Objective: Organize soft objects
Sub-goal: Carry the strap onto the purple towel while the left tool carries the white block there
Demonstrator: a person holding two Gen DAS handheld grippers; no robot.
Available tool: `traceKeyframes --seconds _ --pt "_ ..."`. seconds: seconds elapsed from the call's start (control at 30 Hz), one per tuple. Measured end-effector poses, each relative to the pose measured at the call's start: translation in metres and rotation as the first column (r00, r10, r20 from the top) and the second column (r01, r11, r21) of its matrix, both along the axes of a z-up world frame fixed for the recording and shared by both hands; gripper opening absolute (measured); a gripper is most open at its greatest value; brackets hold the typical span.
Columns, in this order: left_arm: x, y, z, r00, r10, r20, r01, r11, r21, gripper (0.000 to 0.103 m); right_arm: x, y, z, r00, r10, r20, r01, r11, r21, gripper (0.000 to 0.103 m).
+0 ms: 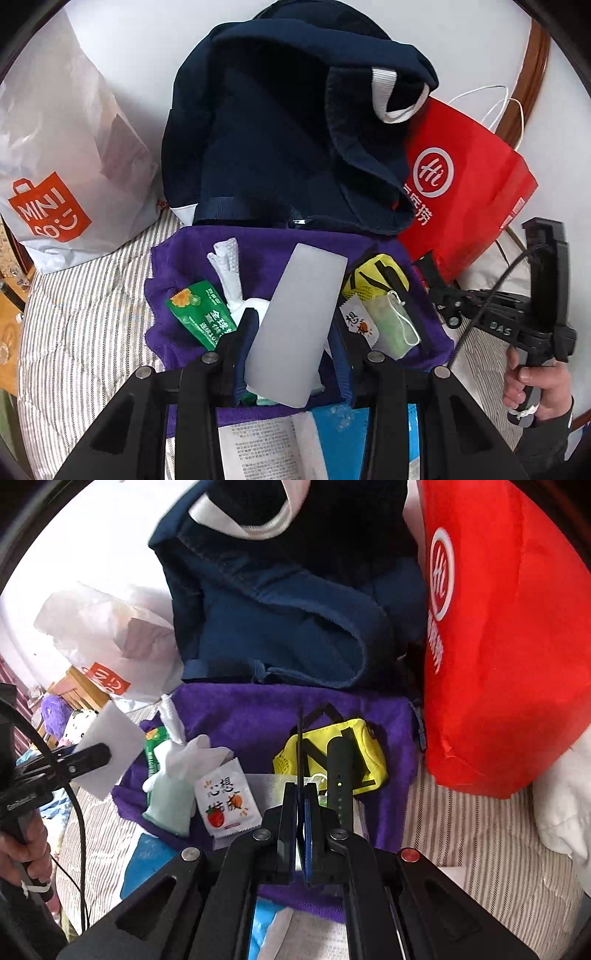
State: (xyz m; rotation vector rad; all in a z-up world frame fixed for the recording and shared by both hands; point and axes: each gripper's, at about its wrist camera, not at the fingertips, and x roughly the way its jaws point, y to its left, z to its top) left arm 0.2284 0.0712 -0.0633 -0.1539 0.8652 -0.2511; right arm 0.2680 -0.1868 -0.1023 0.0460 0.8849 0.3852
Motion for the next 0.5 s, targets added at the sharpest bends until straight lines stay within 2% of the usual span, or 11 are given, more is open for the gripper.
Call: traceKeyframes --seconds 0.17,0.37,0.5 --pt "0.005 0.001 -0.003 1.0 0.006 -0.023 -0.006 1.0 0.014 0.037 0.024 0.007 -0.025 0.998 0.012 -0.059 -0.012 1.0 -0.001 0.003" --pt "0.008 0.001 -0.003 1.0 0.009 -0.026 -0.008 1.0 0.022 0.037 0.035 0.017 -0.04 0.993 0.056 -0.105 -0.052 0.998 0.047 0.003" --pt "0.009 0.0 -0.002 1.0 0.007 -0.027 -0.007 1.0 0.027 0.037 0.039 0.022 -0.049 0.99 0.059 -0.126 -0.055 0.998 0.034 0.005"
